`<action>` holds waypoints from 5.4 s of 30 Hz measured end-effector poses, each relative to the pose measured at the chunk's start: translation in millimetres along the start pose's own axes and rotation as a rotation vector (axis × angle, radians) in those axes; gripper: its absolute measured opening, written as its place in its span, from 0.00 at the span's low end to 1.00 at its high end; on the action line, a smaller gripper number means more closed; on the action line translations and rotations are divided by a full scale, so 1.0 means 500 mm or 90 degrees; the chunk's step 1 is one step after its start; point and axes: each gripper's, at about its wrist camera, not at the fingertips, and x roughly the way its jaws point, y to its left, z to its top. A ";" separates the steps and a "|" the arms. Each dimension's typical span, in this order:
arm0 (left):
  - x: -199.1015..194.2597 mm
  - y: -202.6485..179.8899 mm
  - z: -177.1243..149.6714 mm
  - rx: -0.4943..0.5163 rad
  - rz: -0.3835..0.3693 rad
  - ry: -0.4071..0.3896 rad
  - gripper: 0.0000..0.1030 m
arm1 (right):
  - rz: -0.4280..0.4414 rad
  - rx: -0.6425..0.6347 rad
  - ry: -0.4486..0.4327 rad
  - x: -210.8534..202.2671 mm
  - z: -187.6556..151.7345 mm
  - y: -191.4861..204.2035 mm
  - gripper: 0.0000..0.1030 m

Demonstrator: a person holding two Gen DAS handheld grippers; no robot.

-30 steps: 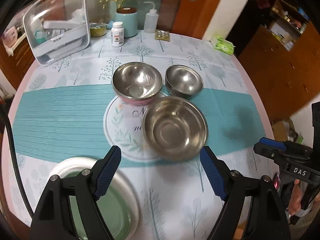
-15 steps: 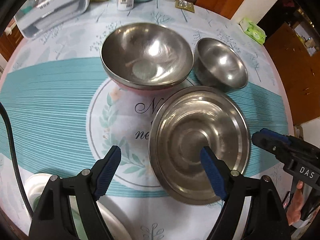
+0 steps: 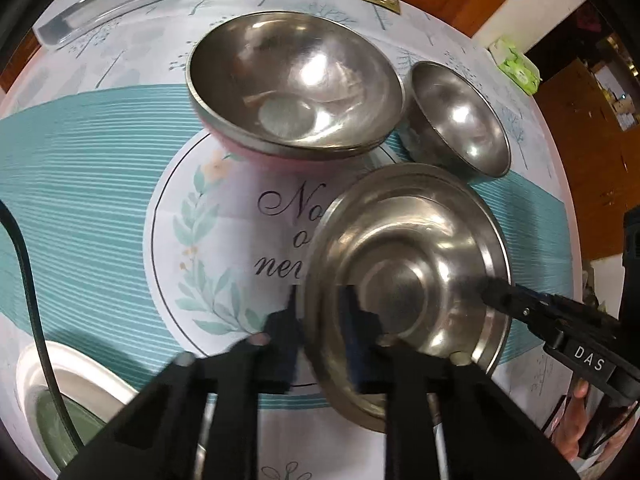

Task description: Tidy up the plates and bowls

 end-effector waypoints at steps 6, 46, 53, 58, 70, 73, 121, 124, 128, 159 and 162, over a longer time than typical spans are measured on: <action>-0.034 -0.002 -0.018 -0.006 -0.007 -0.009 0.10 | 0.008 0.010 -0.001 -0.026 -0.018 0.009 0.09; -0.139 -0.046 -0.379 0.132 -0.049 0.051 0.13 | -0.050 0.013 0.048 -0.102 -0.386 0.022 0.10; -0.132 -0.047 -0.379 0.126 -0.051 0.053 0.21 | -0.057 0.003 0.053 -0.085 -0.388 0.029 0.13; -0.140 -0.046 -0.382 0.125 -0.052 0.037 0.39 | -0.052 0.001 0.047 -0.089 -0.391 0.031 0.24; -0.171 -0.038 -0.380 0.103 -0.041 0.001 0.64 | -0.048 0.003 0.029 -0.107 -0.396 0.028 0.36; -0.184 -0.040 -0.381 0.101 -0.036 -0.007 0.67 | -0.050 -0.007 0.020 -0.115 -0.393 0.032 0.36; -0.261 0.057 0.245 0.049 0.010 -0.104 0.93 | 0.099 0.158 -0.060 -0.129 0.130 0.145 0.58; -0.182 0.088 0.274 0.024 -0.008 -0.069 0.93 | 0.106 0.189 -0.033 -0.067 0.138 0.140 0.58; -0.113 0.114 0.294 0.005 -0.019 -0.044 0.92 | 0.110 0.211 -0.012 -0.006 0.151 0.144 0.58; -0.153 0.033 0.167 0.169 -0.056 -0.006 0.11 | 0.066 0.140 -0.019 -0.060 0.090 0.143 0.10; -0.217 0.011 0.102 0.162 -0.066 -0.028 0.12 | 0.061 0.097 -0.026 -0.116 0.053 0.152 0.10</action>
